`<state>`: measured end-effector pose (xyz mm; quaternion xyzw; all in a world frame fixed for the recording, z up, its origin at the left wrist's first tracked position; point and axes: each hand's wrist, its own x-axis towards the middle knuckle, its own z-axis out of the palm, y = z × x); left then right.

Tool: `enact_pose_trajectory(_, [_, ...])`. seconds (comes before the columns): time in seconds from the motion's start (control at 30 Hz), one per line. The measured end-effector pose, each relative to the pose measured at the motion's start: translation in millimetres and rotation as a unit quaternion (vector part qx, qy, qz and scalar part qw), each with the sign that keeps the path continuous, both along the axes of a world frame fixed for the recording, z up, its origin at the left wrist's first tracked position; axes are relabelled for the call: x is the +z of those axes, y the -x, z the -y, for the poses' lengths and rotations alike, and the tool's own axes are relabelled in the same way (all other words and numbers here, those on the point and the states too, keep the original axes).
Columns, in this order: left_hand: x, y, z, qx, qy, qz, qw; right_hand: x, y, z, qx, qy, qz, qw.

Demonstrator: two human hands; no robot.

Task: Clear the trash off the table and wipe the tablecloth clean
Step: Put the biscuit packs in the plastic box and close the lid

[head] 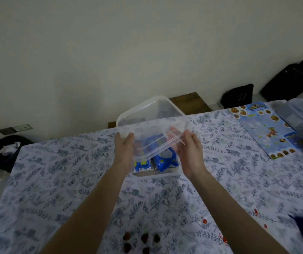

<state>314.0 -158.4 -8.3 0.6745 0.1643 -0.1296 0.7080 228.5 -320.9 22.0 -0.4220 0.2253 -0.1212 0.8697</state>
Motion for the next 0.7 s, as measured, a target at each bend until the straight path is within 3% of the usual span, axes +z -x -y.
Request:
enact_pose_trajectory(0.07, [-10,0,-8,-0.018,-0.072,0.009,0.997,-17,13,3,0.027,0.032,-0.094,0.995])
enact_pose_trajectory(0.17, [-20,8,-11,-0.054,-0.166,0.047,0.984,-42,28,13,0.025,0.204,-0.224,0.953])
enact_pose_trajectory(0.27, [-30,14,-10,-0.084,-0.291,0.110,0.947,-60,37,20,0.083,0.369,-0.253,0.890])
enact_pose_trajectory(0.37, [-41,15,-11,-0.108,-0.363,0.101,0.920,-70,41,27,0.144,0.452,-0.287,0.832])
enact_pose_trajectory(0.53, [-50,10,-11,-0.124,-0.455,0.146,0.870,-84,35,32,0.120,0.557,-0.269,0.777])
enact_pose_trajectory(0.7, [-52,1,-7,-0.147,-0.466,0.172,0.855,-80,5,36,0.133,0.595,-0.197,0.768])
